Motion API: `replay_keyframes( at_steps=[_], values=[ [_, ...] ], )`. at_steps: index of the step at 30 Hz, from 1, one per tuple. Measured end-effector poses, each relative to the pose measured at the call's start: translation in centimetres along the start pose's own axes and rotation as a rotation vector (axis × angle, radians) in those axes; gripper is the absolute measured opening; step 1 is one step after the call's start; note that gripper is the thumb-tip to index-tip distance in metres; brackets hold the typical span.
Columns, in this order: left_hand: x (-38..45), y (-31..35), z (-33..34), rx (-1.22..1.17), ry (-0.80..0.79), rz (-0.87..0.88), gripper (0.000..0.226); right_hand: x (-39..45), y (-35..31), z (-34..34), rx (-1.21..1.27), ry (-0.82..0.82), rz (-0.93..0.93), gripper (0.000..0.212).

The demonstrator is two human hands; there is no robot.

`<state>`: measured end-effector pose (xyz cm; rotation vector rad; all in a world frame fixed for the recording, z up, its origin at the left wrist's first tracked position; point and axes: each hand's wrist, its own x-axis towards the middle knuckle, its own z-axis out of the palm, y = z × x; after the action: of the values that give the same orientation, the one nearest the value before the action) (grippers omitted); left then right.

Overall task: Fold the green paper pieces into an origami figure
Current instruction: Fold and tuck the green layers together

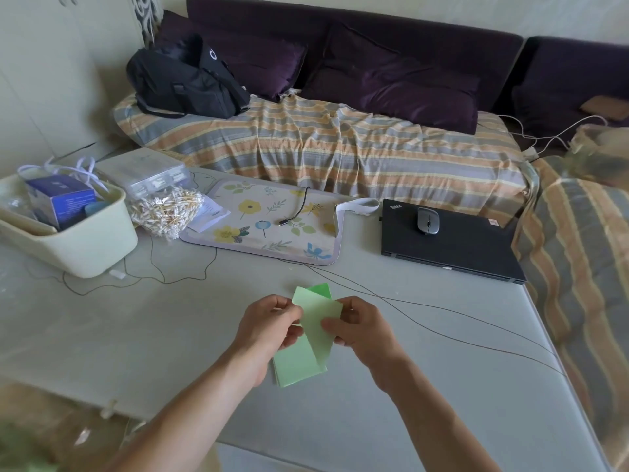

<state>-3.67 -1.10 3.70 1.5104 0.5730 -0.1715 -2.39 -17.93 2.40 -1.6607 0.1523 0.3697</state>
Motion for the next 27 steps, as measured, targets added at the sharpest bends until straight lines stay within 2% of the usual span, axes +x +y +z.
replay_keyframes(
  at_steps=[4, 8, 14, 19, 24, 27],
  values=[
    [-0.2, 0.2, 0.2, -0.073, 0.0, -0.012, 0.006, -0.2, -0.3, -0.2, 0.163, 0.031, -0.003, 0.016],
    [0.0, 0.2, 0.2, -0.11, 0.046, 0.008, 0.004, -0.5, -0.7, -0.1, 0.235, -0.026, -0.016, 0.014],
    [-0.1, 0.4, 0.1, -0.192, 0.047, 0.05, 0.008, -0.8, -1.1, -0.1, 0.272, -0.093, -0.044, 0.02],
    [-0.2, 0.6, 0.0, -0.181, 0.029, 0.099, 0.013, -0.9, -1.3, 0.0, 0.286, -0.082, -0.056, 0.022],
    [-0.5, 0.7, 0.2, -0.16, 0.078, 0.182, 0.013, -1.2, -1.5, 0.2, 0.29, -0.082, -0.077, 0.024],
    [-0.6, 0.7, 0.2, -0.173, 0.073, 0.17, 0.015, -1.2, -1.6, 0.2, 0.298, -0.073, -0.063, 0.023]
  ],
)
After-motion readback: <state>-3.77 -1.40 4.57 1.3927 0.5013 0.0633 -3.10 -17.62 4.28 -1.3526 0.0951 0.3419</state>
